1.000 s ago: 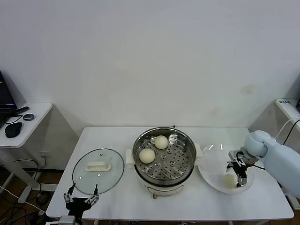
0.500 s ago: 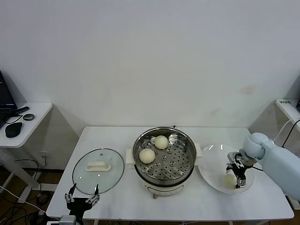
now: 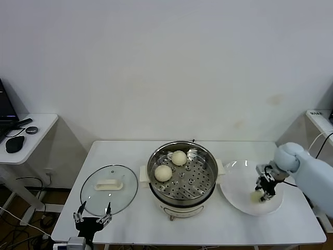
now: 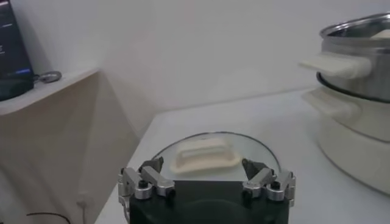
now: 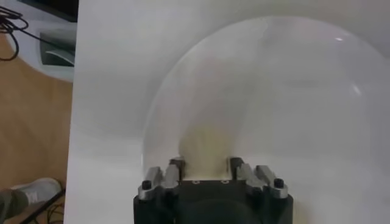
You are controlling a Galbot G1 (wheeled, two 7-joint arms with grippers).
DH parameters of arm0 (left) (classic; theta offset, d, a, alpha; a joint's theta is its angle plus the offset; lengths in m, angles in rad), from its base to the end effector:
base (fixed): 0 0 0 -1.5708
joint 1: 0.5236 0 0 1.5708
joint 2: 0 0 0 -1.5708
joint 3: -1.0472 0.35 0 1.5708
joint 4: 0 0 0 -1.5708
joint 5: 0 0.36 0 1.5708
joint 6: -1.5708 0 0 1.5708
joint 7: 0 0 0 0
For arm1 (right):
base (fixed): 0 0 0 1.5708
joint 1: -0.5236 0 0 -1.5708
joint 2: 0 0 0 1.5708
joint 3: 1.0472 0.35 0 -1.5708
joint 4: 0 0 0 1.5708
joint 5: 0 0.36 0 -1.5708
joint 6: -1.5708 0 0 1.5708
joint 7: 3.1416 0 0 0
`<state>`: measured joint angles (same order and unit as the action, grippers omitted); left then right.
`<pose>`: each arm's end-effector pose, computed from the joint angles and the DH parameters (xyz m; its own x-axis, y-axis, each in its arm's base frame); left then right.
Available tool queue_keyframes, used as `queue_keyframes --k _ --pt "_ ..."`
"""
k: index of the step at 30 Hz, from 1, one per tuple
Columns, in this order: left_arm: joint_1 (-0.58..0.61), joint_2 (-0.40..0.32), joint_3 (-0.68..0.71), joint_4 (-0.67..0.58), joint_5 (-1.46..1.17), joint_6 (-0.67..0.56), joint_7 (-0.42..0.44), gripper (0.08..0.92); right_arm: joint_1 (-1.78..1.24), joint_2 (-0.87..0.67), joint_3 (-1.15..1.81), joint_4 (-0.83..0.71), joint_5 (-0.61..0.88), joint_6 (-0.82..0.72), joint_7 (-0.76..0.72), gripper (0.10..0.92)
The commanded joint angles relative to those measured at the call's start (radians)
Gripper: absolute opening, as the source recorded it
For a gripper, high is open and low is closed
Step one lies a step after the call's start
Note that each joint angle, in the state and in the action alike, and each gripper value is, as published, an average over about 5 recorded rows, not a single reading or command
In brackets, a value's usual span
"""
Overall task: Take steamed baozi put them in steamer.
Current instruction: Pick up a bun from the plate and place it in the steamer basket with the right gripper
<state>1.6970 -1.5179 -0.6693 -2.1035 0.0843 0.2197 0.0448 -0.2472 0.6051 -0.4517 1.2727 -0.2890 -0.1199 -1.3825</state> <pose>0.1447 0.0538 -0.3167 -0.9409 -0.0959 0.3249 -0.0316 0.9798 0.1977 0.4885 -0.2128 -0.2054 0.0117 -0.0585 0.9982 -0.9967 -0.0807 0.0070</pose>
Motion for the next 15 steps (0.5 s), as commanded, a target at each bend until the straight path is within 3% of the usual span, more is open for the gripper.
queue_keyframes --k 1,10,15 --pt "-0.006 -0.001 0.002 -0.011 0.001 0.001 -0.001 0.823 0.319 0.001 -0.12 0.029 0.138 -0.015 -0.034 0.434" --pt "-0.01 -0.01 -0.013 -0.043 0.007 -0.006 -0.03 0.823 0.747 0.162 -0.375 0.029 0.376 -0.01 -0.096 0.433" --pt "-0.007 -0.015 -0.016 -0.057 0.001 -0.006 -0.033 0.823 0.816 0.24 -0.439 0.032 0.533 0.212 -0.063 0.433"
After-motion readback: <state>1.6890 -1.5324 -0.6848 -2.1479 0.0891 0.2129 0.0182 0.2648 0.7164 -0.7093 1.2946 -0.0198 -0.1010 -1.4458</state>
